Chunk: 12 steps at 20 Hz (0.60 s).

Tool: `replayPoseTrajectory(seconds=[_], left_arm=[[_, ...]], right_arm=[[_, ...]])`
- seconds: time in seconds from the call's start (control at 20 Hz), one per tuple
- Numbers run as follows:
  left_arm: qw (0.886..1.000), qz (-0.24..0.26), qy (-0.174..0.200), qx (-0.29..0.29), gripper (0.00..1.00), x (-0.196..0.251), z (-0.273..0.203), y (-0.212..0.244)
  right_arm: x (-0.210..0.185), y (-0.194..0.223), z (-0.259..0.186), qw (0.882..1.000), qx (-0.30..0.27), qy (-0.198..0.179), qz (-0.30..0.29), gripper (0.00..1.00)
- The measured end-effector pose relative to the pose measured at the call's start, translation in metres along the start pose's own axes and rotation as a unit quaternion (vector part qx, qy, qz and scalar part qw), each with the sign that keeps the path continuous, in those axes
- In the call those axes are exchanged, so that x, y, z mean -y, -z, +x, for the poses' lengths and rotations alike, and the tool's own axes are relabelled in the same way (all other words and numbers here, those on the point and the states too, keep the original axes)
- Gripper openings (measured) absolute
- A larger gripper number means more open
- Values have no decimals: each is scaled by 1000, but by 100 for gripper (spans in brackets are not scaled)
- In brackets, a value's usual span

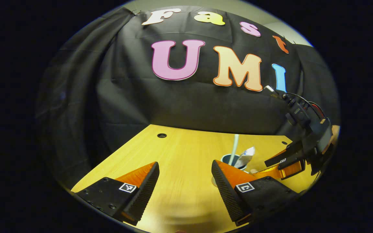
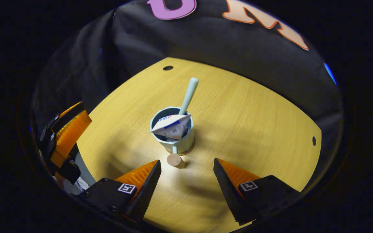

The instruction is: Put the toothbrush and toothpaste on the desktop into the cup, then pick up the cup and place it on the coaster on the desktop.

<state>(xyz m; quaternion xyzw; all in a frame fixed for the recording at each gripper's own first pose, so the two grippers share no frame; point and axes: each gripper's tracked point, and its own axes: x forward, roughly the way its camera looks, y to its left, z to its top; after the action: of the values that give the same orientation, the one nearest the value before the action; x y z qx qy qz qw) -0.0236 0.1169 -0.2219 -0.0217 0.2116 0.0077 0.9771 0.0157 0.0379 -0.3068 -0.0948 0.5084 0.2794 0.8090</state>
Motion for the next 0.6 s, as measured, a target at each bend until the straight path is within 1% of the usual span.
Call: replayPoseTrajectory(seconds=[0.05,0.15,0.2,0.3,0.45,0.6], left_arm=[[1000,3,8,2,95,15,-1,-5],[1000,11,23,7,95,45,-2,-12],[999,13,31,9,95,60,-4,-16],[999,9,47,16,95,93,-8,-26],[998,5,63,31,95,142,-19,-40],[996,13,66,53,95,180,-31,-55]], right_arm=[[8,-1,-14,1000,26,2,8,98],[27,-1,-39,996,81,14,25,98],[36,-1,-51,994,104,19,36,100],[57,-1,-80,986,154,32,57,100],[91,-6,-127,966,241,63,73,100],[119,-1,-167,943,307,97,78,100]])
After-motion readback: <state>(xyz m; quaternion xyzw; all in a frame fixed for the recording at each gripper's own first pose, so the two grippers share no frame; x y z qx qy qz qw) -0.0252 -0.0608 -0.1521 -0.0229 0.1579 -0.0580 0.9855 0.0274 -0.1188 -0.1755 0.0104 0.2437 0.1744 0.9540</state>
